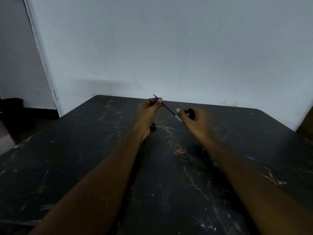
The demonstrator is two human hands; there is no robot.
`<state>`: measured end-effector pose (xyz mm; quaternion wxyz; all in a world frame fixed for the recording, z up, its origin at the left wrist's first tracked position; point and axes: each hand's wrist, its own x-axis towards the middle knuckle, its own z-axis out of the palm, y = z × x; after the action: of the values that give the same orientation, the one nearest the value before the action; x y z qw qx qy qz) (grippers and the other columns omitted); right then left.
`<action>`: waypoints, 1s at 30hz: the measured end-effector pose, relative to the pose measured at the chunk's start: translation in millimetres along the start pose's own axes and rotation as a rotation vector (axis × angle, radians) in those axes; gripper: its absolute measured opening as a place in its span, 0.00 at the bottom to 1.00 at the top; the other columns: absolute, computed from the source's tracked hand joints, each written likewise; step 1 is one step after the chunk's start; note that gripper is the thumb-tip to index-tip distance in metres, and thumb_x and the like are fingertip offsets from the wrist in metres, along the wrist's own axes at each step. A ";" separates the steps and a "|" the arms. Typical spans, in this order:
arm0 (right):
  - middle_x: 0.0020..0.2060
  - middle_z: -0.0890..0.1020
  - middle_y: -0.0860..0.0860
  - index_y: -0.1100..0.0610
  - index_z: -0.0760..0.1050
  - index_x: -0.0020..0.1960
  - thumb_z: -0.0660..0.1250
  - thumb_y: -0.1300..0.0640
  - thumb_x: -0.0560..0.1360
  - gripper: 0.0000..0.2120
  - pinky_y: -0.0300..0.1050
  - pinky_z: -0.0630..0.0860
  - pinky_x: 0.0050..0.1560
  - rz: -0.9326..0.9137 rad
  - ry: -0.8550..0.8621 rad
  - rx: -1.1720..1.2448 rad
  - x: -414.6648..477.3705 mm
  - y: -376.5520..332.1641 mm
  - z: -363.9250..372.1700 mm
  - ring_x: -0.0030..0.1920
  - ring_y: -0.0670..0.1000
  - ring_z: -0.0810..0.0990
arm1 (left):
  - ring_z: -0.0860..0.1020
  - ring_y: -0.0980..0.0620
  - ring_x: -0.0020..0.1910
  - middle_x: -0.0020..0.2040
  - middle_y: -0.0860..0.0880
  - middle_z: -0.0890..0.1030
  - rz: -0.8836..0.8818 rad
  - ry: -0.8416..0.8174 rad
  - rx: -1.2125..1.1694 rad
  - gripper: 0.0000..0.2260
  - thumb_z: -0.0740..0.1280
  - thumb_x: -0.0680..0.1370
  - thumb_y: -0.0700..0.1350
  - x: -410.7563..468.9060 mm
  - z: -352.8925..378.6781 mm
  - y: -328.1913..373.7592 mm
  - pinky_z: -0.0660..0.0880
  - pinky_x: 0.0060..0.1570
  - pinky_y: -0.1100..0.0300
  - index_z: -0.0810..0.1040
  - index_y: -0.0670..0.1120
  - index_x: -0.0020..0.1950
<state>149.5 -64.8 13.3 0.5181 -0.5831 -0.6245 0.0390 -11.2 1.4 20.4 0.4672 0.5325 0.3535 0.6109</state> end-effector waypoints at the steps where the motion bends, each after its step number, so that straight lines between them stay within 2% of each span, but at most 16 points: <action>1: 0.30 0.75 0.48 0.51 0.74 0.40 0.62 0.36 0.75 0.19 0.47 0.72 0.35 0.024 -0.012 -0.013 0.1 -0.2 -0.2 0.32 0.49 0.76 | 0.78 0.62 0.39 0.43 0.50 0.83 -0.003 0.044 -0.019 0.08 0.68 0.79 0.45 2.6 -2.9 0.0 0.71 0.34 0.69 0.82 0.41 0.50; 3: 0.35 0.77 0.49 0.51 0.69 0.47 0.57 0.36 0.77 0.18 0.54 0.77 0.43 0.069 -0.045 0.025 1.4 0.7 -0.4 0.38 0.52 0.78 | 0.76 0.65 0.32 0.40 0.52 0.83 -0.010 0.124 -0.063 0.09 0.67 0.80 0.45 7.7 -7.5 -0.1 0.70 0.30 0.71 0.82 0.40 0.52; 5: 0.37 0.74 0.48 0.50 0.63 0.50 0.53 0.41 0.80 0.13 0.60 0.76 0.49 0.108 -0.075 0.032 2.4 1.7 0.2 0.39 0.52 0.77 | 0.72 0.67 0.24 0.34 0.56 0.83 -0.016 0.174 -0.101 0.08 0.66 0.81 0.45 11.8 -10.7 0.0 0.68 0.26 0.73 0.81 0.42 0.49; 8: 0.37 0.73 0.49 0.46 0.61 0.48 0.51 0.42 0.81 0.09 0.57 0.73 0.48 0.116 -0.142 -0.017 0.9 3.9 3.1 0.40 0.53 0.75 | 0.69 0.65 0.21 0.29 0.58 0.82 -0.017 0.200 -0.114 0.07 0.65 0.81 0.45 13.7 -12.7 -0.4 0.67 0.24 0.72 0.79 0.45 0.45; 11: 0.35 0.70 0.47 0.45 0.61 0.43 0.55 0.43 0.81 0.11 0.50 0.70 0.41 0.032 -0.195 -0.007 1.1 5.5 6.7 0.35 0.49 0.71 | 0.69 0.63 0.22 0.31 0.56 0.83 -0.020 0.225 -0.128 0.08 0.65 0.81 0.46 15.2 -13.7 -1.7 0.68 0.24 0.71 0.79 0.41 0.49; 14: 0.39 0.73 0.46 0.51 0.65 0.46 0.61 0.51 0.80 0.07 0.50 0.70 0.43 -0.036 -0.210 0.007 4.0 11.0 11.3 0.39 0.47 0.72 | 0.73 0.63 0.26 0.33 0.55 0.83 -0.010 0.240 -0.117 0.12 0.65 0.81 0.45 15.2 -13.3 -1.4 0.69 0.26 0.71 0.79 0.37 0.55; 17: 0.43 0.76 0.46 0.54 0.69 0.49 0.65 0.56 0.78 0.05 0.45 0.69 0.41 -0.078 -0.185 0.013 4.9 18.6 14.8 0.41 0.44 0.73 | 0.77 0.66 0.30 0.37 0.52 0.82 0.021 0.222 -0.095 0.11 0.65 0.81 0.44 13.6 -11.7 -0.1 0.71 0.35 0.69 0.79 0.36 0.55; 19: 0.45 0.77 0.46 0.53 0.71 0.49 0.67 0.56 0.77 0.05 0.43 0.69 0.40 -0.095 -0.147 0.026 4.4 20.7 15.3 0.43 0.42 0.74 | 0.78 0.67 0.30 0.38 0.52 0.82 0.035 0.199 -0.079 0.09 0.65 0.81 0.45 12.6 -10.9 0.0 0.71 0.36 0.68 0.79 0.39 0.53; 23: 0.46 0.80 0.49 0.54 0.75 0.48 0.69 0.57 0.76 0.03 0.44 0.71 0.41 -0.110 -0.101 0.031 5.6 21.1 15.1 0.45 0.47 0.76 | 0.78 0.66 0.33 0.39 0.52 0.83 0.034 0.161 -0.071 0.08 0.65 0.81 0.45 9.9 -8.7 1.2 0.73 0.42 0.65 0.79 0.41 0.51; 27: 0.39 0.77 0.39 0.51 0.78 0.48 0.69 0.56 0.76 0.02 0.30 0.65 0.35 -0.130 -0.040 0.017 6.8 21.9 14.6 0.38 0.36 0.74 | 0.78 0.65 0.35 0.39 0.52 0.82 0.046 0.124 -0.026 0.11 0.65 0.81 0.46 7.0 -6.0 0.2 0.73 0.44 0.64 0.80 0.38 0.51; 30: 0.40 0.77 0.38 0.51 0.79 0.50 0.69 0.53 0.76 0.04 0.33 0.65 0.35 -0.126 -0.038 -0.016 7.3 23.4 15.2 0.39 0.36 0.74 | 0.80 0.64 0.38 0.41 0.51 0.83 0.063 0.089 0.015 0.12 0.66 0.80 0.46 4.1 -4.1 0.5 0.73 0.40 0.68 0.81 0.38 0.52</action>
<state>156.6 -43.3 -4.5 0.5029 -0.5460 -0.6699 0.0122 -15.3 5.5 21.5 0.4275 0.5194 0.3615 0.6456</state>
